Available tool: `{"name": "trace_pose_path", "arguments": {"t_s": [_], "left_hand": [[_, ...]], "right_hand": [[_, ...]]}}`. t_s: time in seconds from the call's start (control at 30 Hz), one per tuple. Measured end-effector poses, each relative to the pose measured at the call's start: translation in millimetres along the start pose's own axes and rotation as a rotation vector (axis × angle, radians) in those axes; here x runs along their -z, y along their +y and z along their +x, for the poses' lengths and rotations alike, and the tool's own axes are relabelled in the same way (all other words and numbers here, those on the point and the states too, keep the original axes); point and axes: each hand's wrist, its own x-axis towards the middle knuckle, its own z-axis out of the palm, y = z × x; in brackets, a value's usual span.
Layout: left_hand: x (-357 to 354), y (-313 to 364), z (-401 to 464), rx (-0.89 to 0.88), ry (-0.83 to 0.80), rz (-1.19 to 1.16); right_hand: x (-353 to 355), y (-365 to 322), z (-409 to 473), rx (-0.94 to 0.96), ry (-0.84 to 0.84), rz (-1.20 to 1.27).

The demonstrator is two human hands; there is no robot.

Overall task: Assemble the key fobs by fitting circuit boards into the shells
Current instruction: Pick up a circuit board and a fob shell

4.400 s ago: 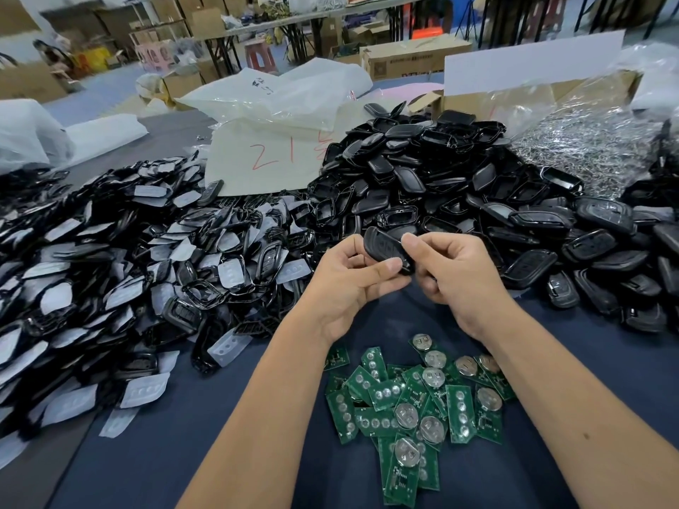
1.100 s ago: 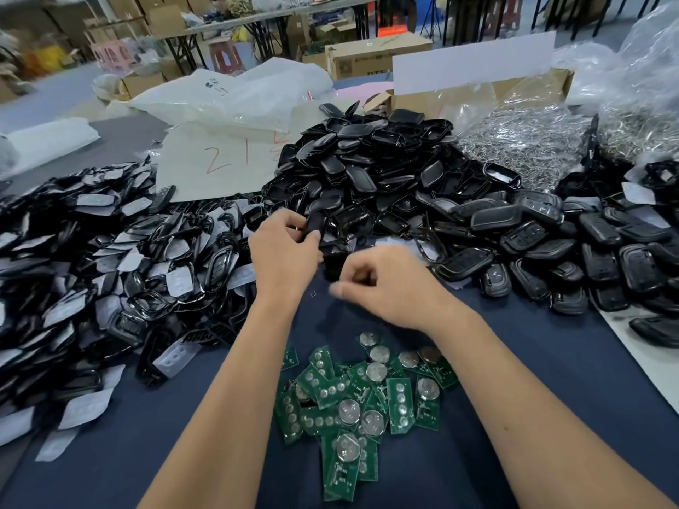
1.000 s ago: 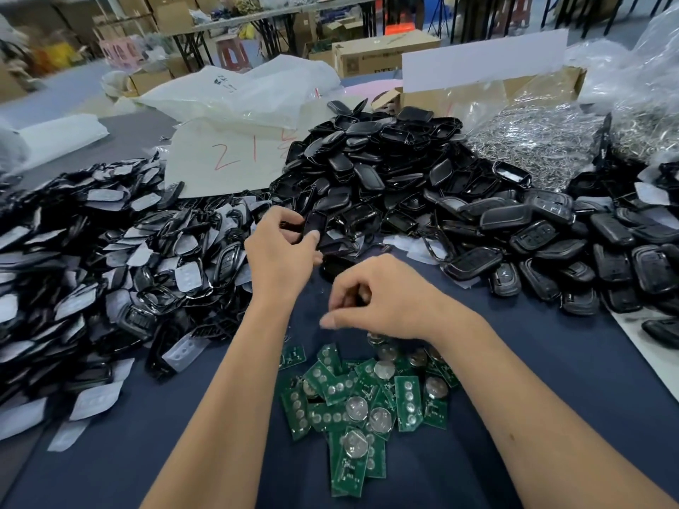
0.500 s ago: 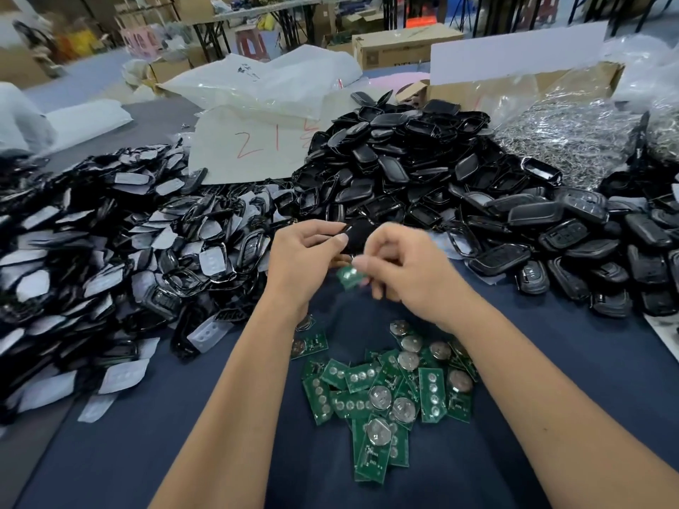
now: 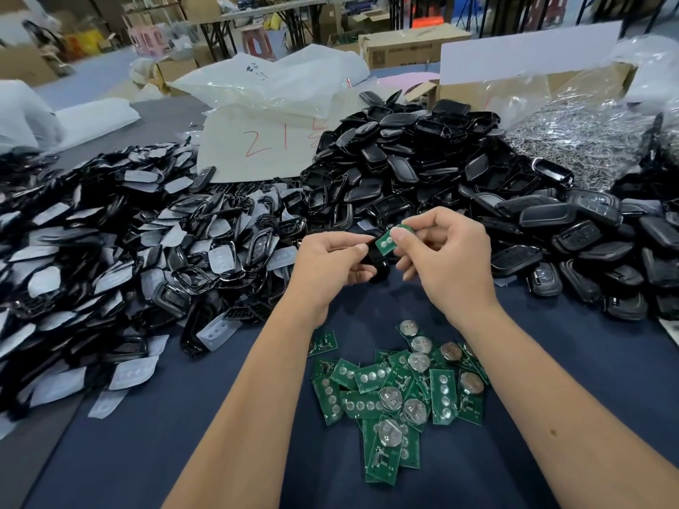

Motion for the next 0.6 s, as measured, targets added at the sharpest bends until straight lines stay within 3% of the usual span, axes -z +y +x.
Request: {"name": "trace_pose_path", "arguments": {"t_s": [0.6], "left_hand": [[2.3,-4.2,-0.5,-0.017,-0.053,-0.027]], "right_hand": [[-3.7,5.8,0.2,-0.028,-0.084,-0.115]]}}
